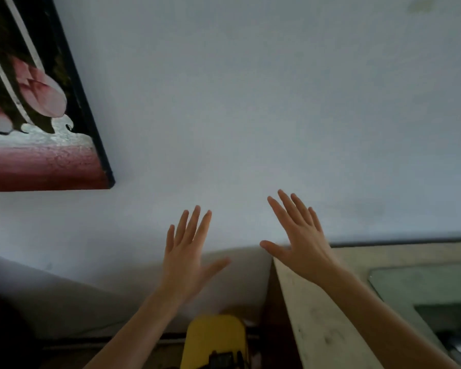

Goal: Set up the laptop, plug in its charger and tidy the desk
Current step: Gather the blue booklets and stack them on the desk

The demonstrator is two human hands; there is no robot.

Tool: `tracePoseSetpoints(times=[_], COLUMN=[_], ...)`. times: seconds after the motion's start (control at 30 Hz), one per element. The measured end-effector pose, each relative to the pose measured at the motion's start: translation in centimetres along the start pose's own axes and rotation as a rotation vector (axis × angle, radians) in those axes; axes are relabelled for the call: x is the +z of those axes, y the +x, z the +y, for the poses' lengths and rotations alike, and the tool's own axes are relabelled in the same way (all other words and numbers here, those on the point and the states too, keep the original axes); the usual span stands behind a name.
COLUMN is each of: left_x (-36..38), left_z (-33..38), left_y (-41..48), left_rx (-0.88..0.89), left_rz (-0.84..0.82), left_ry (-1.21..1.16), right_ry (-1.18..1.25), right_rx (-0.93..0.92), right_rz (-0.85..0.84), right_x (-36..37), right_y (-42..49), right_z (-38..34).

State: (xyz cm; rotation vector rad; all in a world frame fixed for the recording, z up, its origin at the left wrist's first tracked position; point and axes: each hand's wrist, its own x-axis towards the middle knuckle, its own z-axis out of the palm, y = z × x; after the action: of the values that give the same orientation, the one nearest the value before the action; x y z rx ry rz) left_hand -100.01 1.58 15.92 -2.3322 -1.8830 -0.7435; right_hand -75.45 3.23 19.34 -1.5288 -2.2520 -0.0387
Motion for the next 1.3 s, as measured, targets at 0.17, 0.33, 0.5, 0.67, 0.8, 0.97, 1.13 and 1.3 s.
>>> tracePoseSetpoints(times=[0.17, 0.33, 0.5, 0.67, 0.8, 0.97, 1.13, 1.3], left_x=[1.6, 0.6, 0.9, 0.9, 1.6, 3.4, 5.3, 7.0], left_z=[5.1, 9.0, 14.6, 21.3, 25.9, 31.1, 38.6, 45.1], left_y=[-6.7, -11.7, -17.0, -20.6, -22.7, -25.9, -29.3, -32.1], left_rx=[0.123, 0.224, 0.321, 0.44, 0.489, 0.493, 0.452, 0.392], left_rz=[-0.1, -0.111, -0.214, -0.27, -0.278, -0.318, -0.347, -0.338], left_ry=[-0.113, -0.175, -0.213, -0.246, -0.255, -0.206, -0.228, -0.218], right_ry=[-0.032, -0.033, -0.045, -0.052, -0.046, 0.021, 0.05, 0.062], right_rx=[0.138, 0.298, 0.476, 0.615, 0.671, 0.729, 0.709, 0.643], right_rz=[0.002, 0.034, 0.015, 0.067, 0.09, 0.031, -0.06, -0.102], right_x=[-2.6, -5.1, -6.6, -9.5, -10.6, -10.1, -11.9, -13.6], right_y=[-10.3, -21.5, -33.3, -41.9, -46.9, -52.9, -58.2, -61.7], right_z=[0.1, -0.2, -0.2, 1.6, 3.7, 6.1, 10.5, 15.7])
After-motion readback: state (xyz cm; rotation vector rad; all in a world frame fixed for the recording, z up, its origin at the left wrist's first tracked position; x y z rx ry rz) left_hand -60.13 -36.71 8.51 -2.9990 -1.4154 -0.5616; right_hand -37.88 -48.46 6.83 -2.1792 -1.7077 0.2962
